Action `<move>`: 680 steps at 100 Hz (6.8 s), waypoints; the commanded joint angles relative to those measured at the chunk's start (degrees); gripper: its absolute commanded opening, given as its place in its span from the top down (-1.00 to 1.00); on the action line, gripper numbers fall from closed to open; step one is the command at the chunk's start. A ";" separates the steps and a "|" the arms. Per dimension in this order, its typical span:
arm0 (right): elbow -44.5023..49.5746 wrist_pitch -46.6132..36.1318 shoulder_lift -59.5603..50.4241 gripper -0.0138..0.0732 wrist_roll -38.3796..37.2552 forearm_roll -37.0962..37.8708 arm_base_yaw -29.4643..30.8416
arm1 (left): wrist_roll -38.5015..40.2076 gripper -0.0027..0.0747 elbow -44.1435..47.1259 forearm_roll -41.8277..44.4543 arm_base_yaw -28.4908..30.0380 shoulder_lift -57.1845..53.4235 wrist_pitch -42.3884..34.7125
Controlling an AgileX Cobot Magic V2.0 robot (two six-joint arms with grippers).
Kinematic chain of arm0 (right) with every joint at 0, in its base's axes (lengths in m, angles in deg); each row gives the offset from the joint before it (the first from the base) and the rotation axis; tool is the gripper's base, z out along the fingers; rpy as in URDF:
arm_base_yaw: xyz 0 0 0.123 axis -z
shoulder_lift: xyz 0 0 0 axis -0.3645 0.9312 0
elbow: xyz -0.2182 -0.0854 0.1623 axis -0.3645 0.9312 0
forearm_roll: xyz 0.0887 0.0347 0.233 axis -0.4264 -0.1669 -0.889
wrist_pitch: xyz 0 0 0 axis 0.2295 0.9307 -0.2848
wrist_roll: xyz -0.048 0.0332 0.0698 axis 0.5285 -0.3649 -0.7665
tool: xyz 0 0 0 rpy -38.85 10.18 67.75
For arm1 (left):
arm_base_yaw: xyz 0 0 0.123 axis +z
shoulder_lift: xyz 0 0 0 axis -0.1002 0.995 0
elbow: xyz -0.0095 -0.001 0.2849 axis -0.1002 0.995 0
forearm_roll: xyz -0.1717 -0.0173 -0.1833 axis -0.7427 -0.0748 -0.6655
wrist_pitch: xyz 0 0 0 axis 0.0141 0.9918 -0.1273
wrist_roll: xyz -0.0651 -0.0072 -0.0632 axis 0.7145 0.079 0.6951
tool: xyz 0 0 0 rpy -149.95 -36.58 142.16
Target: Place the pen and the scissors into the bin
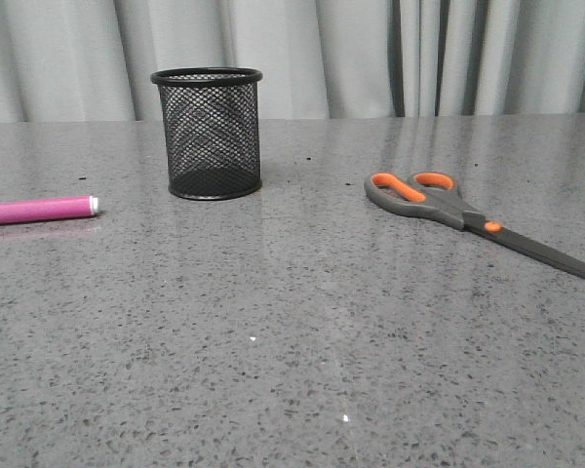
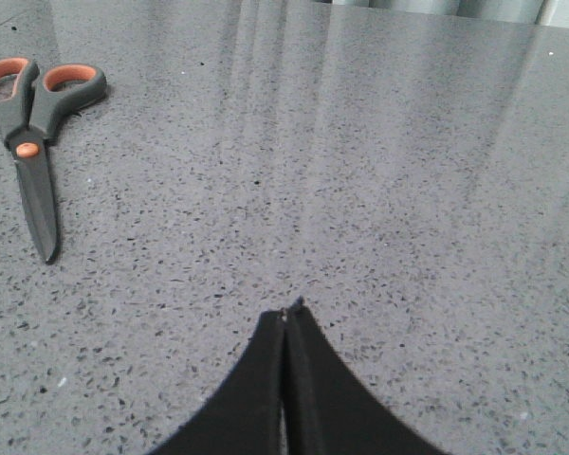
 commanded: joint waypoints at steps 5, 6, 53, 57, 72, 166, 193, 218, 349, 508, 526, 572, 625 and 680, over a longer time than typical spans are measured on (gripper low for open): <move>0.81 -2.54 -1.04 0.84 0.17 0.10 0.37 | 0.39 0.98 2.48 -0.95 0.09 -1.84 -2.28; 0.81 -2.54 -1.04 0.84 0.17 0.10 0.37 | 0.39 0.98 2.48 -0.95 0.09 -1.84 -2.28; 0.81 -2.54 -1.04 0.84 0.17 0.10 0.37 | 0.39 0.98 2.48 -0.95 0.09 -1.84 -2.28; 0.81 -2.54 -1.04 0.84 0.17 0.10 0.37 | 0.39 0.98 2.48 -0.95 0.09 -1.84 -2.28; 0.81 -3.09 -1.04 0.84 0.17 1.26 0.37 | 0.39 0.98 2.48 -0.95 0.09 -1.84 -2.28; -4.51 -27.48 -0.93 0.84 -8.16 -27.91 0.37 | -9.20 0.32 -4.41 -49.16 0.09 -1.76 -14.45; -16.77 -2.19 8.45 0.07 -2.84 -27.69 0.37 | -21.14 0.32 -23.05 -36.03 0.09 10.94 1.17; -22.09 1.61 18.75 -0.14 2.95 -27.69 0.00 | -30.32 0.41 -41.52 -24.25 -1.09 31.29 12.50; -22.09 -2.70 18.75 -0.14 2.96 -25.82 -5.20 | -63.76 0.27 -74.60 1.01 -11.46 87.77 42.86; -22.09 -1.51 18.75 -0.14 2.96 -25.77 -5.20 | -69.47 0.98 -81.52 -44.43 -5.43 84.66 25.54; -22.09 -1.09 18.75 -0.14 2.96 -25.77 -5.20 | -87.39 0.98 -81.42 -75.33 -5.68 84.88 27.62; -22.09 -1.09 18.75 -0.14 2.96 -25.77 -5.20 | -92.82 0.98 -81.42 -89.42 -6.28 98.94 40.11; -22.09 -1.09 18.75 -0.14 2.96 -25.77 -5.20 | -92.35 -0.20 -81.42 -89.92 -6.04 103.32 41.00; -51.71 22.89 38.41 -0.14 18.12 -25.77 -5.20 | -87.91 0.92 -81.80 -87.66 -2.01 76.55 49.29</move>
